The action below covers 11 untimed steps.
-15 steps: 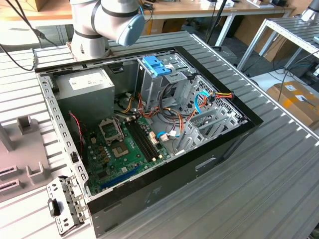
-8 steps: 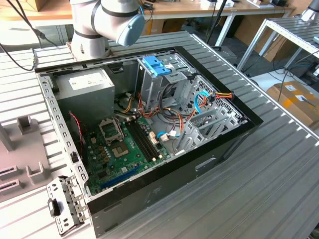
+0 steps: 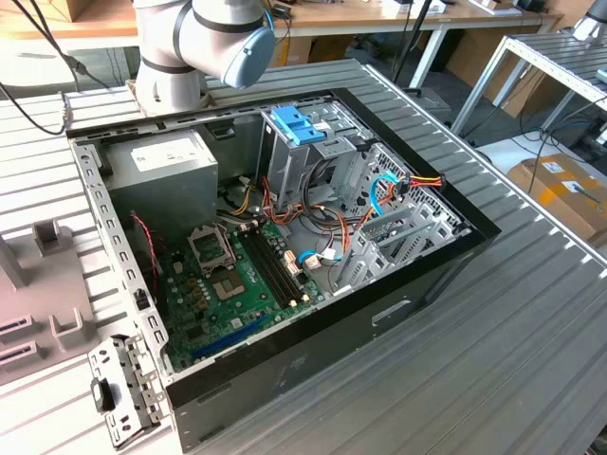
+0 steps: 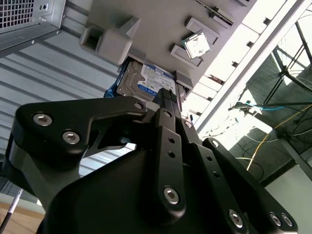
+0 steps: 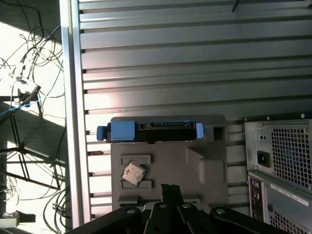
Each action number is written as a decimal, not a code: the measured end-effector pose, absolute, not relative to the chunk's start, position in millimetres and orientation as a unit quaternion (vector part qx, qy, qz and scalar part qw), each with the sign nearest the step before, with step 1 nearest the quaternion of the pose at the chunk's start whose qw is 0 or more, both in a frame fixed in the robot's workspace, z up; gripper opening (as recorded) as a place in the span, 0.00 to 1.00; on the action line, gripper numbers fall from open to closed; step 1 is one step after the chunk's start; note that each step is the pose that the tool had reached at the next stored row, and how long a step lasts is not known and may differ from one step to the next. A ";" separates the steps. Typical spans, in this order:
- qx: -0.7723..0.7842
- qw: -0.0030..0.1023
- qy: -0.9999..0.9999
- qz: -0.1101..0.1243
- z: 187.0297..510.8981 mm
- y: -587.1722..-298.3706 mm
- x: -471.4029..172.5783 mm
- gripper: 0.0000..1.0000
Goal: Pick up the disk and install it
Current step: 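Reach for the disk, then pick up the disk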
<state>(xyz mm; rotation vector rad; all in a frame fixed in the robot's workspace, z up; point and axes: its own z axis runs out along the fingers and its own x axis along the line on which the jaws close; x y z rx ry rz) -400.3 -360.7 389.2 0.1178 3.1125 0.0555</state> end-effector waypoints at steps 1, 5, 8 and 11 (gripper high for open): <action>0.038 0.013 0.999 0.018 389.2 -360.7 -400.3 0.11; 0.038 0.013 0.999 0.018 389.2 -360.7 -400.3 0.11; 0.008 0.013 1.000 0.018 389.2 -360.6 -400.2 0.11; -0.005 0.012 1.000 0.018 389.2 -360.6 -400.2 0.11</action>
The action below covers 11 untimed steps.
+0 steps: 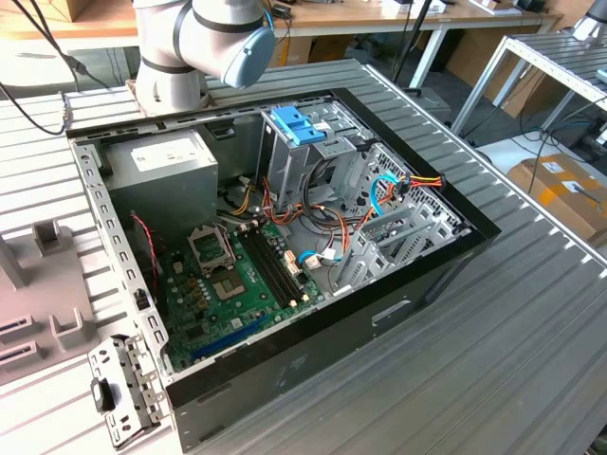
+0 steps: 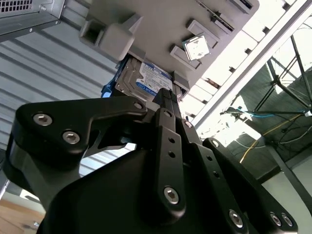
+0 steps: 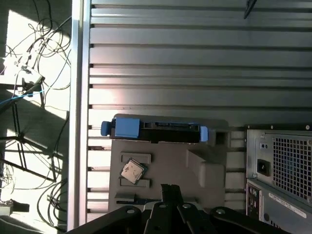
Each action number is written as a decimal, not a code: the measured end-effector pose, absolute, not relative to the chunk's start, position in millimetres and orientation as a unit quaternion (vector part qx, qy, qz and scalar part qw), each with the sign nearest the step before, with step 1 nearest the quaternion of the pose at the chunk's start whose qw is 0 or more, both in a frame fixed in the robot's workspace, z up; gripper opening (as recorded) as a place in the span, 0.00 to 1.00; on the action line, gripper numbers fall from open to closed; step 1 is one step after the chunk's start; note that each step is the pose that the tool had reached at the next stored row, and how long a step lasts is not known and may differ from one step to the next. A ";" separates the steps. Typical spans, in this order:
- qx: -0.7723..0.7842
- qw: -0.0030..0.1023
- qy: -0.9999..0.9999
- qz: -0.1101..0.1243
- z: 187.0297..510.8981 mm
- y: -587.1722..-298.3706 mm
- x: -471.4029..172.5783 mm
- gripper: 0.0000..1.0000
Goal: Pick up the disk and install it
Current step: 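Pick up the disk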
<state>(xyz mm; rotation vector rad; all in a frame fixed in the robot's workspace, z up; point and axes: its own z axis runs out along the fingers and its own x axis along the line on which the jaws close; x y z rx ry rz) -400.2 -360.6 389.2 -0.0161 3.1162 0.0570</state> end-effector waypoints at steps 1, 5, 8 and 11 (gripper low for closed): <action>-0.007 0.012 1.000 0.018 389.2 -360.6 -400.2 0.11; -0.017 0.012 1.000 0.018 389.2 -360.6 -400.1 0.11; -0.024 0.012 0.999 0.019 389.2 -360.6 -400.1 0.11; -0.031 0.012 0.999 0.019 389.2 -360.6 -400.2 0.11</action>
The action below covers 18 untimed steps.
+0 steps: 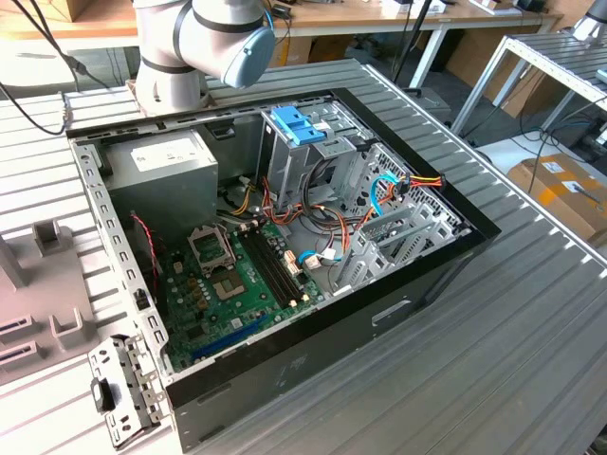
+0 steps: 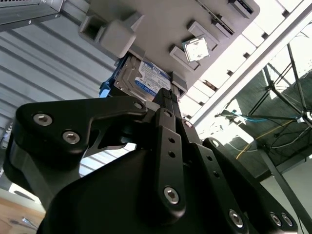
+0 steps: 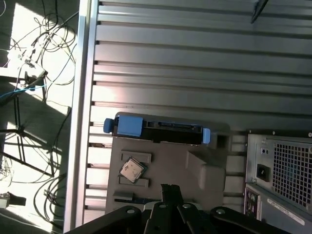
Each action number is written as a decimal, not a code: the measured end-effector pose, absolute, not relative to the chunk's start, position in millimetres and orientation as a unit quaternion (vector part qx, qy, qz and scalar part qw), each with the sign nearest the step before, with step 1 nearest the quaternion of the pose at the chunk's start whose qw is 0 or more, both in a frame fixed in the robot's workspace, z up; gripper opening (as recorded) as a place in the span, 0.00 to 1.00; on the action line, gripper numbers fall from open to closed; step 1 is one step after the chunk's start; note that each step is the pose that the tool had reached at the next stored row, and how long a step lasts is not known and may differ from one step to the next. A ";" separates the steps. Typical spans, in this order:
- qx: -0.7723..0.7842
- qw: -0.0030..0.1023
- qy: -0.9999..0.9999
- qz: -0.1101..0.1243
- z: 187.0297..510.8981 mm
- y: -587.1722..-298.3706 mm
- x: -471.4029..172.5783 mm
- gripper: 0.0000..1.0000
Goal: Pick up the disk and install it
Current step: 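Pick up the disk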
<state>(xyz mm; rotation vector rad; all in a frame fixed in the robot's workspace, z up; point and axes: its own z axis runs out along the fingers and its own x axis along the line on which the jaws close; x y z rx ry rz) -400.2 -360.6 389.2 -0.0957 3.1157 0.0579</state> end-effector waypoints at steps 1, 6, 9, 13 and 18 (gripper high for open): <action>-0.033 0.012 0.999 0.019 389.2 -360.6 -400.2 0.11; -0.042 0.012 0.999 0.019 389.2 -360.6 -400.1 0.11; -0.049 0.012 0.999 0.019 389.2 -360.6 -400.2 0.11; -0.056 0.012 0.998 0.019 389.2 -360.6 -400.1 0.11; -0.065 0.011 0.998 0.019 389.2 -360.6 -400.1 0.11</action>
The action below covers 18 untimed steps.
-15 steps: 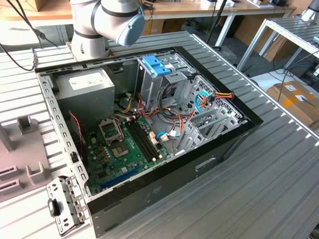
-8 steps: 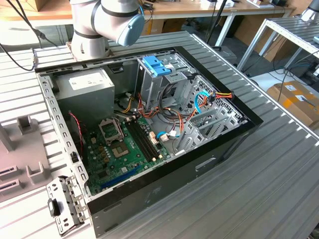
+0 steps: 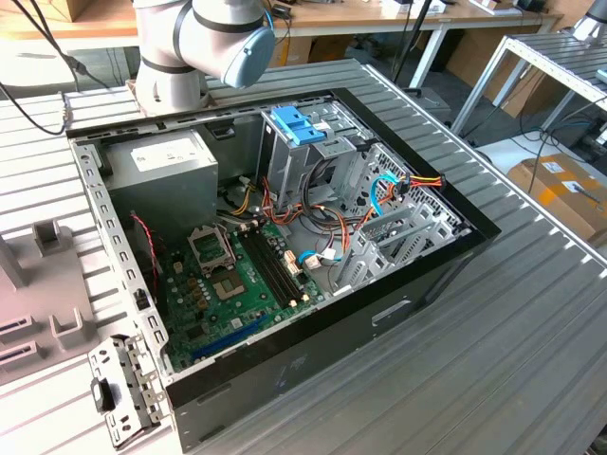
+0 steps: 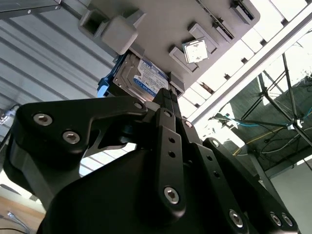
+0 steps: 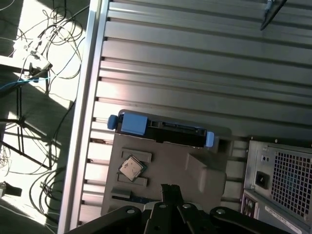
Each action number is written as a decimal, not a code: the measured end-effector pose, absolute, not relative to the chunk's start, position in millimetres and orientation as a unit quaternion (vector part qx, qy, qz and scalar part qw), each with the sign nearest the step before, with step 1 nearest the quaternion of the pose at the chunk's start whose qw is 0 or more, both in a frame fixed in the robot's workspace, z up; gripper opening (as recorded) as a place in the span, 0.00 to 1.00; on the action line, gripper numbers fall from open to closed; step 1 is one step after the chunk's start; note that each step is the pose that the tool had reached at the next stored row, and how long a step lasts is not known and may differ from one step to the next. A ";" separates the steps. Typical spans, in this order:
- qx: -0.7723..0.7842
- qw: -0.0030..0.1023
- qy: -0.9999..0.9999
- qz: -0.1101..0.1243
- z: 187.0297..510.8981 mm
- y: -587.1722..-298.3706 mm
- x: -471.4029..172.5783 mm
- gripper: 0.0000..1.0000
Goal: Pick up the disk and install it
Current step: 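Pick up the disk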
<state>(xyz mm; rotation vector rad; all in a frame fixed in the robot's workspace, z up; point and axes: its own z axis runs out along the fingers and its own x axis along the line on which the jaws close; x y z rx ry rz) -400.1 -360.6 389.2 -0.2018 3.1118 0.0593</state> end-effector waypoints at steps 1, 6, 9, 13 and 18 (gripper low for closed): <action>-0.066 0.011 0.998 0.019 389.2 -360.6 -400.1 0.11; -0.074 0.011 0.997 0.019 389.2 -360.6 -400.2 0.11; -0.078 0.011 0.997 0.019 389.2 -360.6 -400.1 0.11; -0.085 0.011 0.996 0.019 389.2 -360.6 -400.1 0.11; -0.094 0.011 0.995 0.019 389.2 -360.6 -400.2 0.11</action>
